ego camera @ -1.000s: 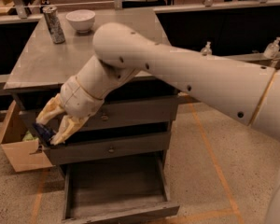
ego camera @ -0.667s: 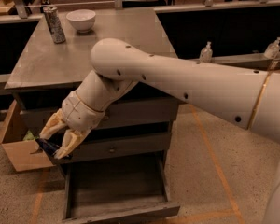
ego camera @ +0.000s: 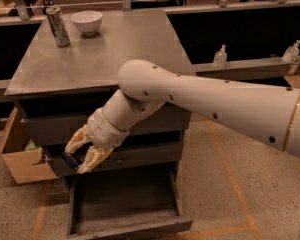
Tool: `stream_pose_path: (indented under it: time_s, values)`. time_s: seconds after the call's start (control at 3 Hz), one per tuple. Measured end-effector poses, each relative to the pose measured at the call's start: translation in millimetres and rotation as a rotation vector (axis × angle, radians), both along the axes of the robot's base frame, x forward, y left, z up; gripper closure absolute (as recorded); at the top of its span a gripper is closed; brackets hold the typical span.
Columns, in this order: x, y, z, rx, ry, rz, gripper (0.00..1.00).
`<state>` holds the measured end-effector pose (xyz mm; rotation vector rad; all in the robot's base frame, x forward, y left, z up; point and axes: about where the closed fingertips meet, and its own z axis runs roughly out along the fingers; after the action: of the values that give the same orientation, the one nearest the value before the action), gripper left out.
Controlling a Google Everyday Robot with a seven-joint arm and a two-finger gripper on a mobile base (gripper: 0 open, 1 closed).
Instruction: Place rxbar blueberry into bottom drawer
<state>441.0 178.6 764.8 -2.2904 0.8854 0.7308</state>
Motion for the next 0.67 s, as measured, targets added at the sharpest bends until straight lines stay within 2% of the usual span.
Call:
stream_pose_path:
  time_s: [0.67]
  values:
    - [38.9, -67.3, -45.9, -0.026, -0.077, -0.24, 1.0]
